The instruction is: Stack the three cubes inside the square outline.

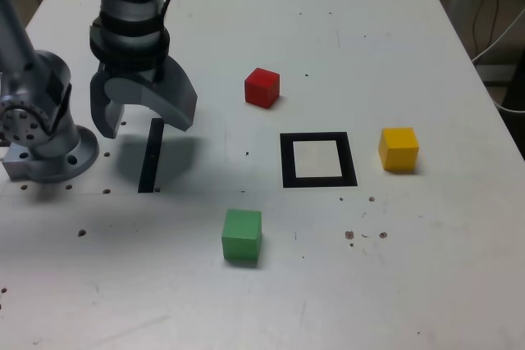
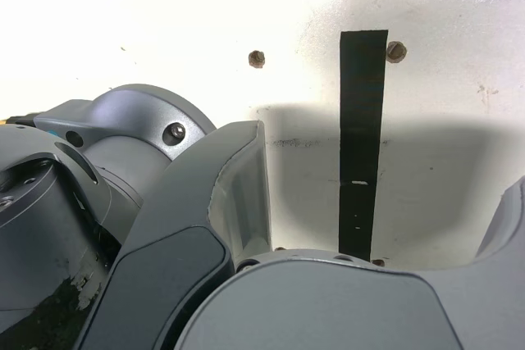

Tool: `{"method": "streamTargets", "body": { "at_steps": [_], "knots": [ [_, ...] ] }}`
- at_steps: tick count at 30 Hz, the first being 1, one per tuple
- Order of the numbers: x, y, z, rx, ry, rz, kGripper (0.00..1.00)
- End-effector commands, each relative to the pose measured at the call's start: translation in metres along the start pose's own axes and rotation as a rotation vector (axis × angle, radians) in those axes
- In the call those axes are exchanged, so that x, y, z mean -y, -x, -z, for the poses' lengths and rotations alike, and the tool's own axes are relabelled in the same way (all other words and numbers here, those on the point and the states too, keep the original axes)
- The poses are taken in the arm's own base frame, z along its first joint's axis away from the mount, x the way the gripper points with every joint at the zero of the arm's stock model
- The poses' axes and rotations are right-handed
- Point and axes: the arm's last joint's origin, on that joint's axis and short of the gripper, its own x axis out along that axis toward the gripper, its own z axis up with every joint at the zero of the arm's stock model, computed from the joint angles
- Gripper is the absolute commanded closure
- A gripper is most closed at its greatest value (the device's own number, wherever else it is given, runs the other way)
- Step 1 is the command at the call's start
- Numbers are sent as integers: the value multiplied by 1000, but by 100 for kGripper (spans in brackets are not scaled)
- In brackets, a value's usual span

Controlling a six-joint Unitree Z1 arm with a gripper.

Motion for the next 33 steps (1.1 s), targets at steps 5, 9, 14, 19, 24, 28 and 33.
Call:
{"method": "streamTargets", "body": {
  "at_steps": [5,9,14,19,24,28,33],
  "knots": [
    [0,-1,0,-3,0,-2,0],
    [-1,3,0,4,0,0,1],
    [-10,23,-1,26,-9,-20,1],
    [-20,52,-8,52,-33,-107,1],
    [-26,75,-23,104,-89,-153,1],
    [-36,89,-45,89,-147,-164,1],
    [-52,92,-82,34,-221,-152,1]
  ]
}}
